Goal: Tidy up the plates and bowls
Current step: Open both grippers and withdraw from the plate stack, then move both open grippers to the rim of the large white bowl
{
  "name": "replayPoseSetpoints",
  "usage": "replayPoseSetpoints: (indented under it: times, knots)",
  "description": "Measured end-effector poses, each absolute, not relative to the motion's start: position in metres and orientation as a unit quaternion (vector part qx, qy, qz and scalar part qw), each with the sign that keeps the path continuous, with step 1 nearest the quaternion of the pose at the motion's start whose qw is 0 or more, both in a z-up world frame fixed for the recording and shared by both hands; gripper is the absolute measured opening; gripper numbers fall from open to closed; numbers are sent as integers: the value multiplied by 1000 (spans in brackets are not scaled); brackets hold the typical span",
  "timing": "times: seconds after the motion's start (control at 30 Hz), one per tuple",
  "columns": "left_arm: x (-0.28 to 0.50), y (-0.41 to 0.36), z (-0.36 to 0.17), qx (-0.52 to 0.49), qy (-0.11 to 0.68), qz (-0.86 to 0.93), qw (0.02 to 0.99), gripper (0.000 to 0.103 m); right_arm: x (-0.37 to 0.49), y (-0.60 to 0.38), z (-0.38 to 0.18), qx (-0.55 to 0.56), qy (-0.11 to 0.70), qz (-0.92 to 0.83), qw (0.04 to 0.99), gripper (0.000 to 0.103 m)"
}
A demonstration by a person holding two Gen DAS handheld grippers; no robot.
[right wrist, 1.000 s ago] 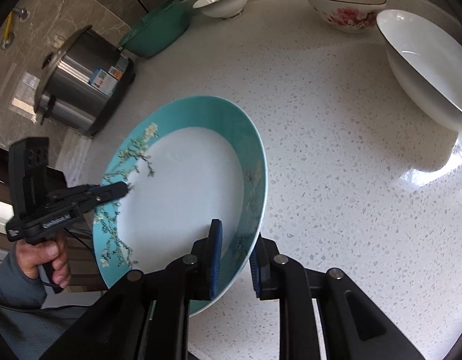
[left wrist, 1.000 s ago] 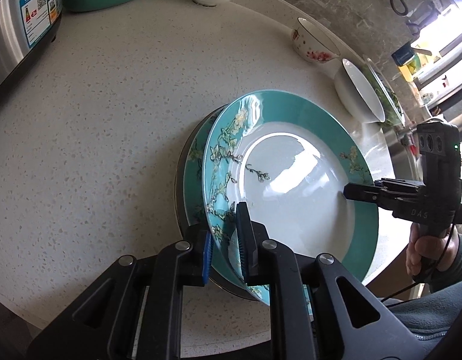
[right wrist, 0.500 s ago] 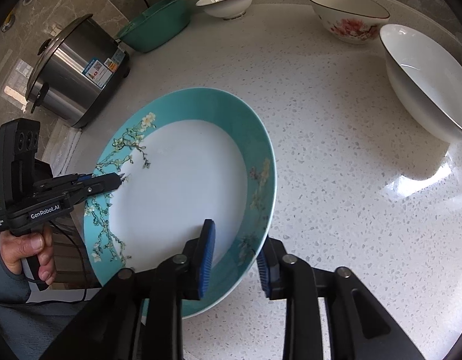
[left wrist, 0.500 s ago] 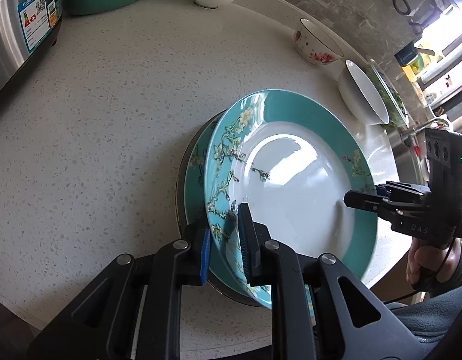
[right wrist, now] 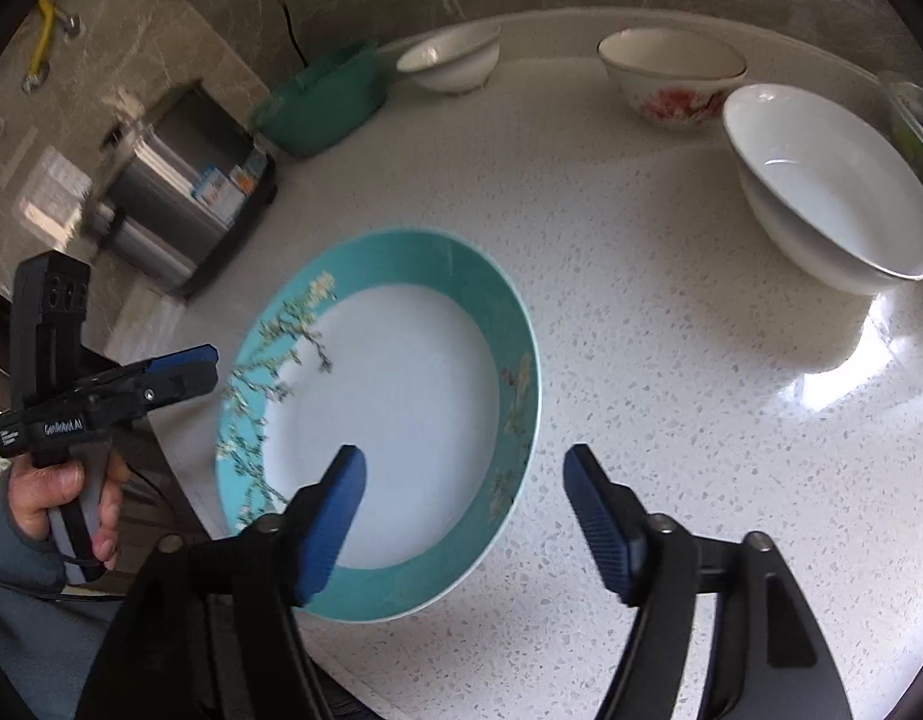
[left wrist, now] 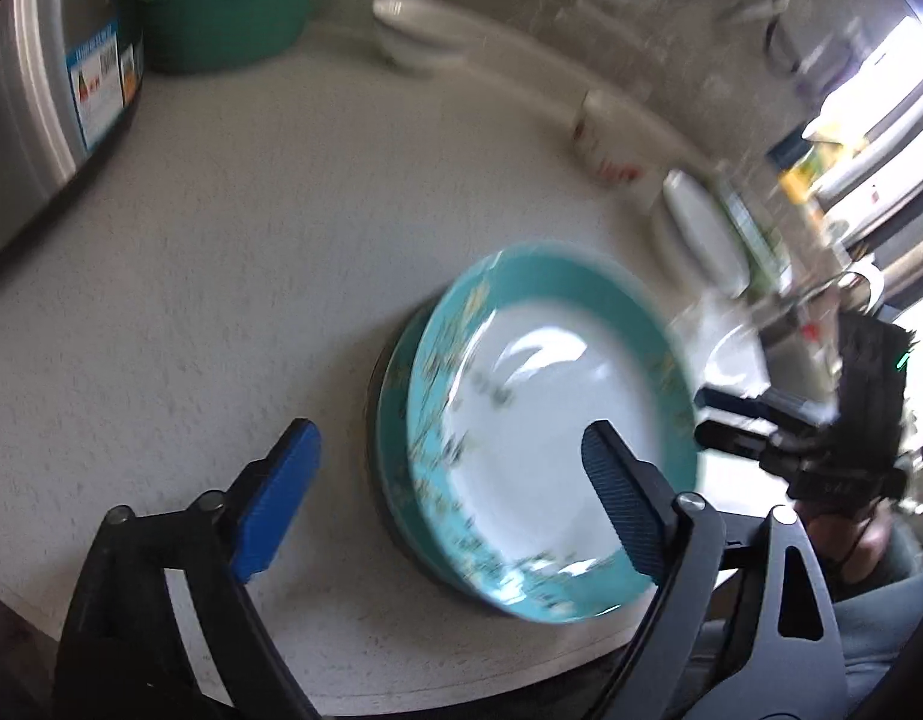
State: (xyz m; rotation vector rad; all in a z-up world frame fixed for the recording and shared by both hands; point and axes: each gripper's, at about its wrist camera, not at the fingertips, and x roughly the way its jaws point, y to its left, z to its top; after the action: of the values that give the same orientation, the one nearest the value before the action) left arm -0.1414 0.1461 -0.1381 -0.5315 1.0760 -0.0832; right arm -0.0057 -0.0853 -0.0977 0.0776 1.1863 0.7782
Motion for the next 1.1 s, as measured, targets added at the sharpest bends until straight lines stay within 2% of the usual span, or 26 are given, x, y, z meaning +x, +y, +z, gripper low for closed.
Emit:
replayPoseSetpoints:
  times: [0.03, 0.1, 0.13, 0.3, 0.43, 0.57, 0.8, 1.1]
  knots:
    - [-138, 150, -133, -260, 501, -45, 824, 89, -5, -93, -95, 53, 542, 356, 759, 79]
    - [-124, 159, -119, -286, 490, -66, 821, 99, -1, -115, -90, 102, 542, 352, 756, 79]
    - [-116, 161, -112, -294, 484, -81, 820, 101, 2, -127, -88, 129, 541, 348, 755, 79]
    - [-63, 146, -68, -271, 462, -170, 827, 102, 13, -216, -67, 279, 498, 291, 768, 82]
    - [-11, 117, -54, -238, 487, -203, 815, 102, 22, -282, -54, 338, 456, 246, 786, 85]
    - [40, 74, -47, -222, 495, -223, 810, 102, 47, -337, -66, 385, 440, 212, 783, 86]
    - [116, -17, -82, -146, 536, -225, 801, 102, 105, -354, -101, 412, 452, 225, 758, 86]
    - [184, -62, -148, -150, 571, -234, 773, 101, 153, -324, -134, 405, 494, 244, 730, 86]
